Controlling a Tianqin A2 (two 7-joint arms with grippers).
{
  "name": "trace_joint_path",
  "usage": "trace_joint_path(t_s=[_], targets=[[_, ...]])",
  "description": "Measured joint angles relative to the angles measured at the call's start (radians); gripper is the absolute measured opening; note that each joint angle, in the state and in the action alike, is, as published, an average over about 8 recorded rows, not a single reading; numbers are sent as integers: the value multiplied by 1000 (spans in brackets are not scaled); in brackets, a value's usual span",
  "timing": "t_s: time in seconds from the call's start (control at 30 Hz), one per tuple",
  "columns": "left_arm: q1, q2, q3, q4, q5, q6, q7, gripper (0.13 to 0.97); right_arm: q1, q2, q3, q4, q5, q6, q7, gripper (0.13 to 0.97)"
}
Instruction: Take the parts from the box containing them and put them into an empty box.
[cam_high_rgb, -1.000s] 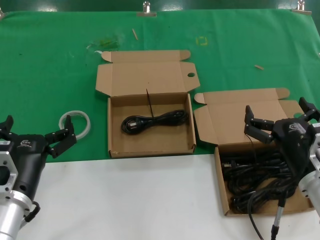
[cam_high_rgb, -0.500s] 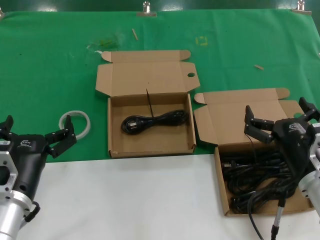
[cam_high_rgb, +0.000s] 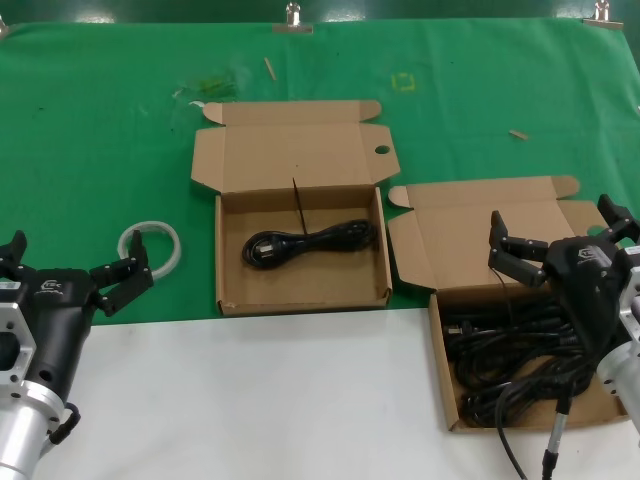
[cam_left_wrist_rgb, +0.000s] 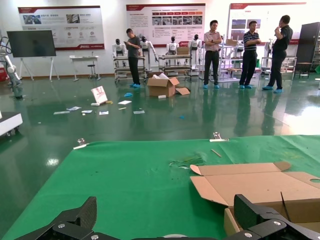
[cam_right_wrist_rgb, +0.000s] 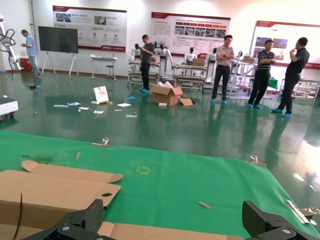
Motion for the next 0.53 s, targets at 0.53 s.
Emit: trace_joint_path(t_s=[0.53], targets=[[0,0,0,0,0,0,0,966,0,0,0,0,0,0,0,966]])
